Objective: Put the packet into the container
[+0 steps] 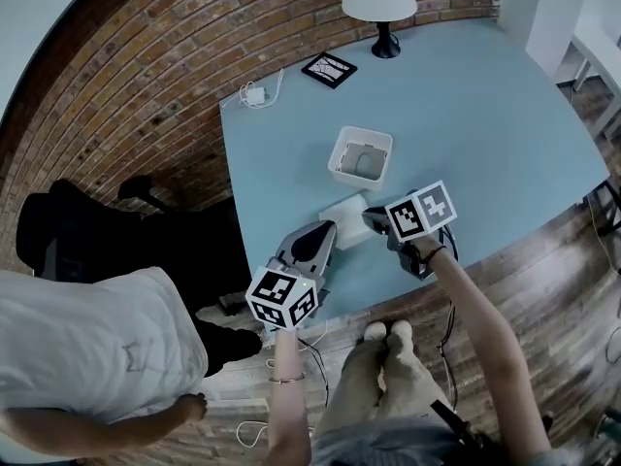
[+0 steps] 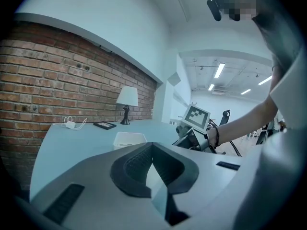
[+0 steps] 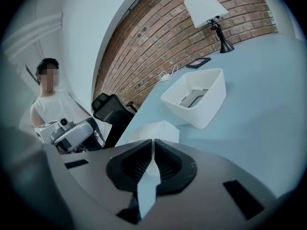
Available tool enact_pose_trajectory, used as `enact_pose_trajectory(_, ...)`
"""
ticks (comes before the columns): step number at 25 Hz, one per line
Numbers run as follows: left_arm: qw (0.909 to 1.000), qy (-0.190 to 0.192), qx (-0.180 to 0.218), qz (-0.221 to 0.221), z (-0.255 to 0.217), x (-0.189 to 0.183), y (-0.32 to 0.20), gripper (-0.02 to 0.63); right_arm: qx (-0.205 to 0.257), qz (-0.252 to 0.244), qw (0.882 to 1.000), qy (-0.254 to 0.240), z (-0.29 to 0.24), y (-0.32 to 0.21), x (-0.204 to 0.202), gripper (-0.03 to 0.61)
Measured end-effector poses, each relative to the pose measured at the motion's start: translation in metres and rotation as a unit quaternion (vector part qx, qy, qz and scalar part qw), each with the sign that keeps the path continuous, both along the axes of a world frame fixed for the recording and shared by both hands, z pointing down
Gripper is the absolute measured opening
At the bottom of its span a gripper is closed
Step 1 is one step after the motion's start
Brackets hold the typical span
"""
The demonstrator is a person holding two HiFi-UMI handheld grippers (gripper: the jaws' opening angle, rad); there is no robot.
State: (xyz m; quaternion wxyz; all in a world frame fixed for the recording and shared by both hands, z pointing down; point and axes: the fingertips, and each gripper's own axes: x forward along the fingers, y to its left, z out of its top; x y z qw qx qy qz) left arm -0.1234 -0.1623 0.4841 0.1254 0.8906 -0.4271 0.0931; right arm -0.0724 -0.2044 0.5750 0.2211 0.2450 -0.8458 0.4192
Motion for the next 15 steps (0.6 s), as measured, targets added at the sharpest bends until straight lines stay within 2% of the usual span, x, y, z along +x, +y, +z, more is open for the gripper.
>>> enact_pose_trajectory(15, 0.9984, -0.001, 0.048, -0.029, -0.043, -0.002, -0.003, 0.008, 0.082, 0.019, 0.995, -0.059, -0.086, -0.007, 0.027, 0.025)
